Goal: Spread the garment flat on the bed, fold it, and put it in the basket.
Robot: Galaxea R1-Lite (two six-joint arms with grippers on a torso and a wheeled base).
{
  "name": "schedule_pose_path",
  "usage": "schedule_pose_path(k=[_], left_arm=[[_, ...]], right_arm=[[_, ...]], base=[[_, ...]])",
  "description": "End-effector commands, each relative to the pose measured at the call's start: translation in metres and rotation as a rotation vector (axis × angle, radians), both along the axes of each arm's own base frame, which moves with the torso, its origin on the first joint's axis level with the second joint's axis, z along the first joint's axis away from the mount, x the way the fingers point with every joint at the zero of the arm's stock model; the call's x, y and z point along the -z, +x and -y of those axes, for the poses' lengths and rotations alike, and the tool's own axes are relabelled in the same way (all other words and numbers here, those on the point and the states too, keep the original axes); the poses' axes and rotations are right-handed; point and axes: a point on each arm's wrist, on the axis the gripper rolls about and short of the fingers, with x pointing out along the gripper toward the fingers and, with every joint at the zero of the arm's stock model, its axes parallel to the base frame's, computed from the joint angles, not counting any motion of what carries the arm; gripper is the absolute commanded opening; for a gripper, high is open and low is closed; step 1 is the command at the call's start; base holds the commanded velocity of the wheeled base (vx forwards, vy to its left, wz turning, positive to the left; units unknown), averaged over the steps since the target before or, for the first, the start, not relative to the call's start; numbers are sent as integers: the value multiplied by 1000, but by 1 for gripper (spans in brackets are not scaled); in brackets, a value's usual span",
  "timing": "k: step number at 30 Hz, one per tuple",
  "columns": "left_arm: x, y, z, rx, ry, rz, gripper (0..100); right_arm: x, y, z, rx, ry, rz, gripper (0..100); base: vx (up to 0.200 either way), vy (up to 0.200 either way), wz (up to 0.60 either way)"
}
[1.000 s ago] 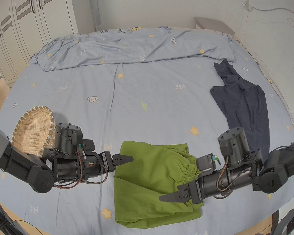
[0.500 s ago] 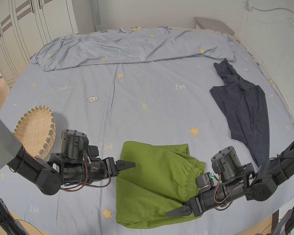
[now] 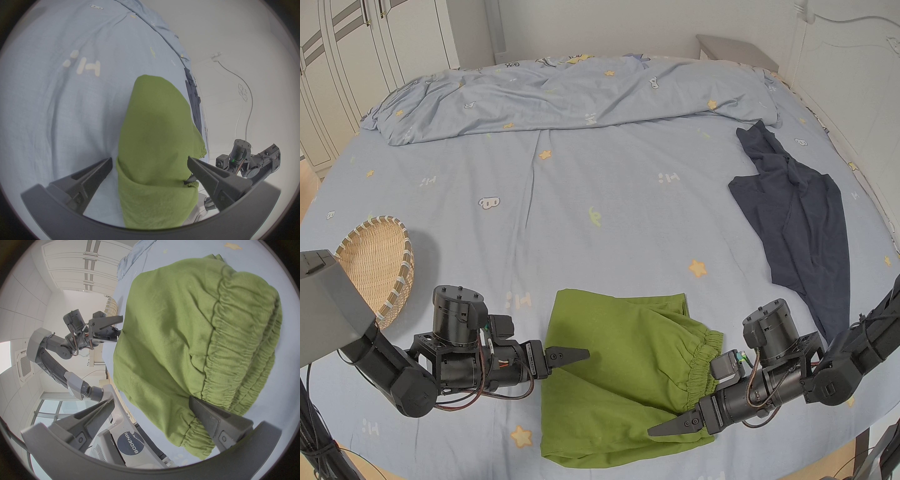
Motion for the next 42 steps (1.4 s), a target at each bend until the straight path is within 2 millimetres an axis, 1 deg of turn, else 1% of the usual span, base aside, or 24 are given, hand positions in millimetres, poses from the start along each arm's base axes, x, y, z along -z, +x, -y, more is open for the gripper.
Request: schedule_pose_path(k=[1,3,4,5,9,13,18,19,23,26,28,30,33,34,35,36,37,41,42], left_arm=[[8,-3,6,23,8,-18,100],[9,-5,13,47,2,-11,100],[9,-5,13,47,2,-11,100],[11,-7,19,67,-1,-3,100],[17,-9,31,100,-13,13,100],[22,-11,36,119,-18,17,100],[24,-11,38,124,-13,14,100],[24,-11,38,124,-14,15,0],[20,-9,39,123,-23,30,0],[19,-12,37,125,-31,38,0],[19,-13,37,129,-34,39,0],[16,-16,35,155,-55,45,0],[0,-20,31,173,-82,69,0],[-10,-21,29,176,-92,85,0],[-18,-22,28,179,-97,91,0],[-18,-22,28,179,-97,91,0],[-38,-22,29,186,-99,102,0],[-69,-18,29,206,-43,112,0],[-71,-18,29,210,-37,115,0]], right_arm=[[7,1,4,5,9,-11,100],[7,0,4,3,19,-1,100],[7,0,4,3,19,-1,100],[8,0,5,3,26,11,100],[8,-1,5,1,32,20,100],[8,-1,5,-1,33,22,100],[8,-2,4,-4,34,23,100],[7,-2,4,-4,36,26,100],[3,-1,4,2,45,44,100],[-10,-2,7,14,74,78,100],[-13,-3,8,14,79,86,100],[-21,-2,9,25,93,119,100],[-41,5,20,76,126,186,100],[-50,8,26,102,138,214,100],[-55,10,31,124,144,231,100],[-55,10,31,124,144,231,100],[-66,13,42,176,145,272,100],[-93,25,63,271,165,359,100],[-95,26,65,279,166,365,100]], base=[[0,0,0],[0,0,0],[0,0,0],[0,0,0],[0,0,0],[0,0,0],[0,0,0],[0,0,0],[0,0,0],[0,0,0],[0,0,0],[0,0,0],[0,0,0],[0,0,0],[0,0,0],[0,0,0],[0,0,0],[0,0,0],[0,0,0]])
